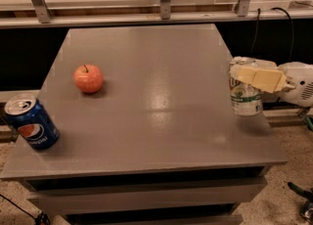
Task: Place 7up can upright
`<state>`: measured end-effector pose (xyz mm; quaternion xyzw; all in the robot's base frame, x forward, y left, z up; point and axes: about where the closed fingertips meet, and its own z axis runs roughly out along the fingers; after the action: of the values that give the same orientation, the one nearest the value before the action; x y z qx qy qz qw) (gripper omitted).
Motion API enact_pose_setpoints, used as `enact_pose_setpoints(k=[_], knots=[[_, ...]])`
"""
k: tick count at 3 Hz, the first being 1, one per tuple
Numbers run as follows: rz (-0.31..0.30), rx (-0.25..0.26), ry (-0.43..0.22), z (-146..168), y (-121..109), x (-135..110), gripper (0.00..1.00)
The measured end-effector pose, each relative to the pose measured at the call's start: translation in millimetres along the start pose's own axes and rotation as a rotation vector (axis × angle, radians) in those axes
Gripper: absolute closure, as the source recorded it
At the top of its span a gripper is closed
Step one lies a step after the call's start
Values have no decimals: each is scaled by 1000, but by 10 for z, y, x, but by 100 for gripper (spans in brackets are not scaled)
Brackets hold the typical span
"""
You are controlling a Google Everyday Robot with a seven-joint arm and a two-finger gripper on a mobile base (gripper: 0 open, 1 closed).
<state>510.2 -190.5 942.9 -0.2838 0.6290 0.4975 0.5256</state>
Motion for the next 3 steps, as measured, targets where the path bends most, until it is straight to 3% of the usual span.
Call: enact_pose_setpoints(k=[1,3], knots=[[-37,-50,-10,28,19,58,100],[-153,-197,-77,92,86,191,100]])
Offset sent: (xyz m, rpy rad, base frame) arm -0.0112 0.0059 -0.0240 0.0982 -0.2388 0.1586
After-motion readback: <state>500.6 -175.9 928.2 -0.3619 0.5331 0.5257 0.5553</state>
